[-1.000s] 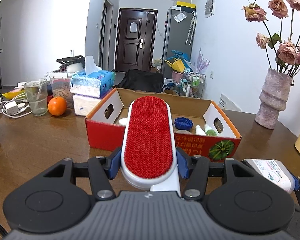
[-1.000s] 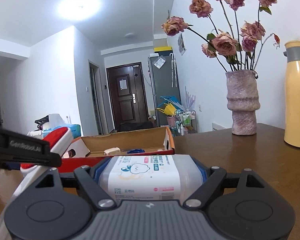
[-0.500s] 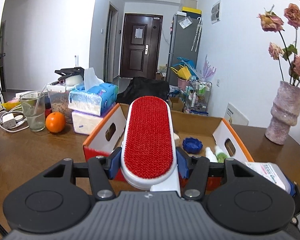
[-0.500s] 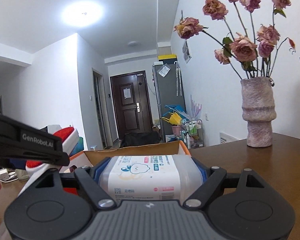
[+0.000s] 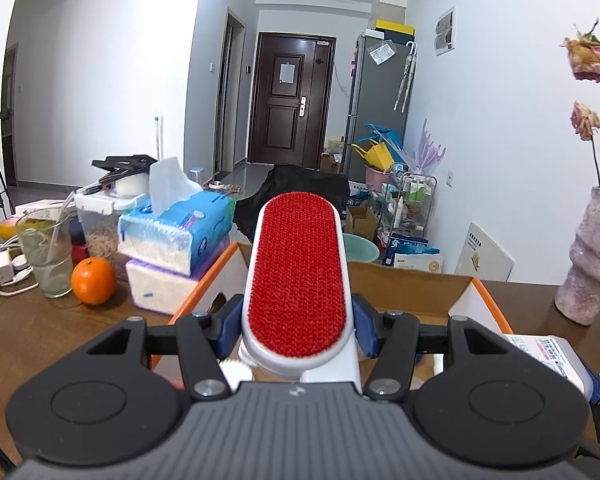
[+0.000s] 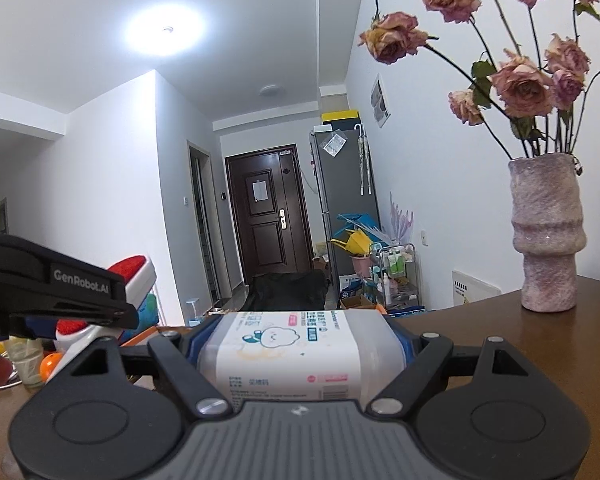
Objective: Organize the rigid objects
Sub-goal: 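Open both grippers to drop the lint brush and wet-wipe pack into the box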
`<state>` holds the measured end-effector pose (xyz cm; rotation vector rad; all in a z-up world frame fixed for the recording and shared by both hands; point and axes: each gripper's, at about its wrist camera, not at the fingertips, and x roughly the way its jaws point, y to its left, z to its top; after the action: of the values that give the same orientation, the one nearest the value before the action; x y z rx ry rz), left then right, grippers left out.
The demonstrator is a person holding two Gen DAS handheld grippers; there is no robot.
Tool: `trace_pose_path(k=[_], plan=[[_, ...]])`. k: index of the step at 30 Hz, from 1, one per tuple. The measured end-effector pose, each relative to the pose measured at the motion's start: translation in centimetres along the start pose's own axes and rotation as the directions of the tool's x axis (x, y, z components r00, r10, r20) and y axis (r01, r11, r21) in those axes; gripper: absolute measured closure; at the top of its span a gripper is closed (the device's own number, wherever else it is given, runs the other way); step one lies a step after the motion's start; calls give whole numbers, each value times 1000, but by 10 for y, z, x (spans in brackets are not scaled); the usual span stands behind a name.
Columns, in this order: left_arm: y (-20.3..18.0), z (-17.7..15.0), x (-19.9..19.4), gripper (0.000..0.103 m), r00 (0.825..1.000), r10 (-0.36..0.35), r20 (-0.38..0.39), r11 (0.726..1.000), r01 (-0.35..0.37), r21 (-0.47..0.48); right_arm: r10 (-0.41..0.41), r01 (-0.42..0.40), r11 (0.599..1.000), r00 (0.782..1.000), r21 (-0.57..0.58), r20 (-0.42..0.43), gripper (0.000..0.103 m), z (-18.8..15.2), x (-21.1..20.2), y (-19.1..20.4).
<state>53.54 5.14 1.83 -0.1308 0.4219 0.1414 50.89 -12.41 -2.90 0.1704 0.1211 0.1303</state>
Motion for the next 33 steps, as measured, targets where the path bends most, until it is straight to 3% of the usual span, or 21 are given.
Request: trace_pose_path(k=[12, 20, 21, 22, 23, 26, 33], plan=[[-3, 17, 60, 46, 999, 19, -37, 999, -18, 34, 22, -23, 999, 999, -32, -47, 21, 8, 57, 4], [7, 18, 92, 45, 992, 26, -125, 999, -21, 44, 19, -26, 997, 995, -66, -103, 21, 14, 75, 7], [7, 17, 94, 36, 990, 23, -139, 999, -17, 49, 10, -19, 997, 993, -71, -121, 21, 15, 76, 7], [7, 18, 92, 13, 989, 25, -144, 998, -17, 54, 0, -11, 997, 990, -75, -141, 21, 17, 77, 6], [7, 19, 89, 2, 990, 32, -136, 998, -25, 56, -7, -6, 997, 987, -79, -163, 20, 18, 78, 6], [9, 22, 74, 0, 996, 27, -81, 998, -22, 63, -10, -4, 997, 981, -73, -195, 1, 24, 78, 2], [12, 21, 67, 0, 996, 49, -77, 996, -44, 72, 7, -26, 997, 972, -77, -234, 0, 26, 79, 0]])
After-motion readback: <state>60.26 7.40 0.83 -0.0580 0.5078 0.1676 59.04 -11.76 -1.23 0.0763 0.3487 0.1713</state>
